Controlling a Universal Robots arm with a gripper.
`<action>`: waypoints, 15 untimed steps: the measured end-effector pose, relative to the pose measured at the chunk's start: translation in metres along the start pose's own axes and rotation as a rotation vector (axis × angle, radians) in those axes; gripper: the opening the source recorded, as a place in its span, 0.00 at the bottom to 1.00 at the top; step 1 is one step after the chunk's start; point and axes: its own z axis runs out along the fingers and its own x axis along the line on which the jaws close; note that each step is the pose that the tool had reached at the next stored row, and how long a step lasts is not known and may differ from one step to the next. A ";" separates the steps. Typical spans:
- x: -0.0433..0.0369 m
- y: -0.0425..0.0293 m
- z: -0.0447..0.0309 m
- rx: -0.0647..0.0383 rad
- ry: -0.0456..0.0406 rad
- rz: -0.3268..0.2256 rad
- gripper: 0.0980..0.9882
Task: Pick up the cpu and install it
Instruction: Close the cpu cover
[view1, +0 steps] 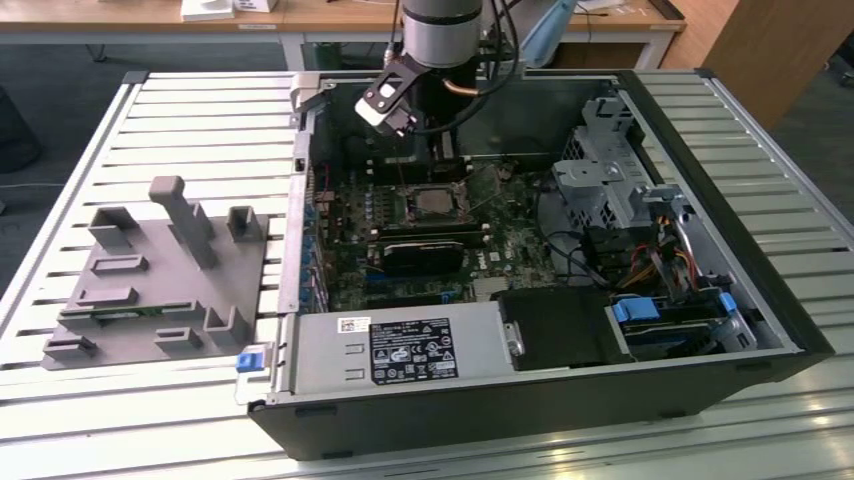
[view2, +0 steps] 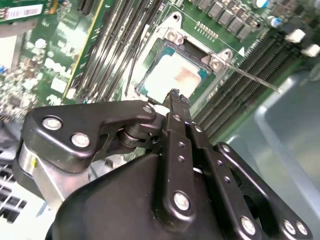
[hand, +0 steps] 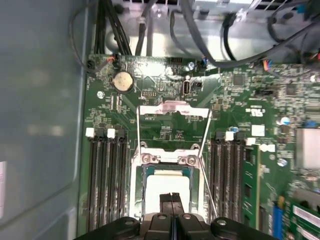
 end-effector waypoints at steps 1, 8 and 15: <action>0.0000 0.0003 -0.0049 0.000 0.0003 0.000 0.01; -0.0038 0.0010 -0.0185 0.000 0.0002 0.000 0.01; -0.0100 0.0081 -0.0177 0.002 0.0006 -0.001 0.01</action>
